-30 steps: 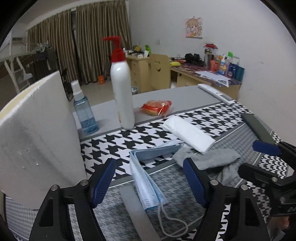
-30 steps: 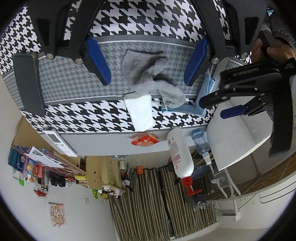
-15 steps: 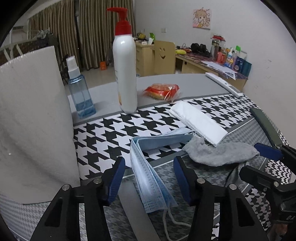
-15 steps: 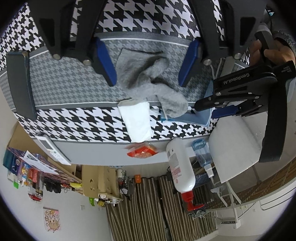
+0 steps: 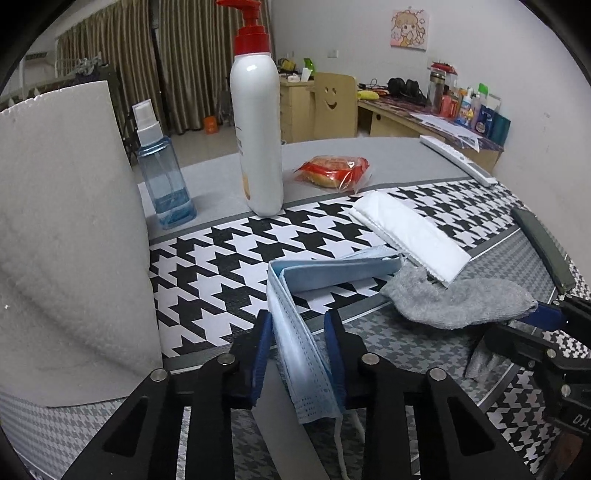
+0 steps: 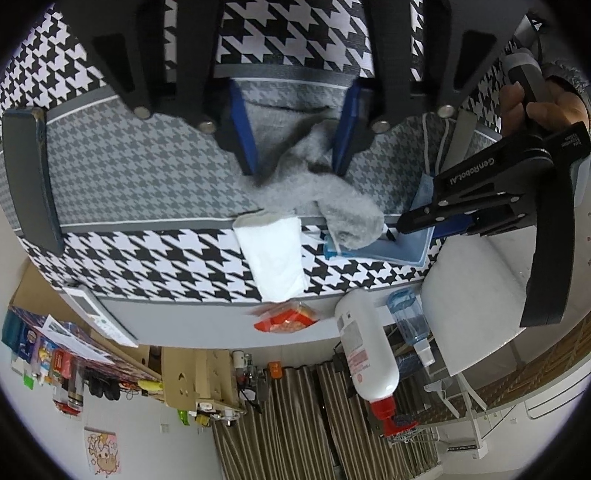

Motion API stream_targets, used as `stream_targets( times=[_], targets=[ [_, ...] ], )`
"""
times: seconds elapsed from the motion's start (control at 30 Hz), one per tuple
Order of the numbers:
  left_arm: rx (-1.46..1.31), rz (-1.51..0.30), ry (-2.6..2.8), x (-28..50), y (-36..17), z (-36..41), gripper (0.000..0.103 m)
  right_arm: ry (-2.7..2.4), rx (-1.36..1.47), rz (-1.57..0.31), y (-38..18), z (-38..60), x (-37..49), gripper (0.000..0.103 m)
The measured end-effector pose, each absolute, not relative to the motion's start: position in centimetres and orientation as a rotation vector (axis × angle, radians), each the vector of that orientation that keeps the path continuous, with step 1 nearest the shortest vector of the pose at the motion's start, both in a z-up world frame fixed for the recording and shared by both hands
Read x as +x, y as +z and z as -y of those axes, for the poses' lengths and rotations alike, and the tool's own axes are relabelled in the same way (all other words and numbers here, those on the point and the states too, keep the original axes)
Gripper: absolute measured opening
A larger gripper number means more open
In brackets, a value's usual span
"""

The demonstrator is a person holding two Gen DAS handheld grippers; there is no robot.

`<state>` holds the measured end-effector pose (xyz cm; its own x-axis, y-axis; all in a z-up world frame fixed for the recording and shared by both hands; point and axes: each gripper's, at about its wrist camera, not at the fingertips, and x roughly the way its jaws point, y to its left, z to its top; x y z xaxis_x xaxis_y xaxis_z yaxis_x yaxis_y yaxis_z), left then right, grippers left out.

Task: Organize soft objects
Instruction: 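Grasp the blue face mask with the left gripper while the right gripper grasps the grey sock, then lift the mask and sock and carry both tools over the white foam box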

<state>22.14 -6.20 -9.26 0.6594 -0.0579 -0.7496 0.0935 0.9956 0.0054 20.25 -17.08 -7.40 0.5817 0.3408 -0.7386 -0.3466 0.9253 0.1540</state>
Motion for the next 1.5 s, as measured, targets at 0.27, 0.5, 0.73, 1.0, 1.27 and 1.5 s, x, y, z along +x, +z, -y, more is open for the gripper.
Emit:
stream_targets(
  times=[0.27, 0.5, 0.73, 1.0, 1.27, 1.5],
  targets=[
    [0.019, -0.859, -0.086, 22.4, -9.5, 5.6, 0.009, 0.373, -0.004, -0.873, -7.6, 17.4, 20.3, 0.015],
    [0.016, -0.849, -0.108, 21.3, -8.9, 5.5, 0.005, 0.385, 0.000, -0.873, -7.5, 17.6, 19.5, 0.012],
    [0.031, -0.820, -0.118, 19.6, -8.0, 5.9, 0.005, 0.386, -0.005, -0.848, -6.8, 17.9, 18.0, 0.012],
    [0.024, -0.759, -0.099, 17.8, -6.2, 5.5, 0.005, 0.388, 0.016, -0.797, -5.1, 18.5, 16.7, 0.012],
    [0.024, -0.702, -0.082, 16.4, -4.5, 5.0, 0.005, 0.404, 0.033, -0.762, -3.8, 18.3, 15.9, 0.012],
    [-0.006, -0.662, -0.062, 14.9, -3.4, 3.8, 0.005, 0.414, 0.038, -0.718, -2.6, 18.2, 15.2, 0.012]
  ],
)
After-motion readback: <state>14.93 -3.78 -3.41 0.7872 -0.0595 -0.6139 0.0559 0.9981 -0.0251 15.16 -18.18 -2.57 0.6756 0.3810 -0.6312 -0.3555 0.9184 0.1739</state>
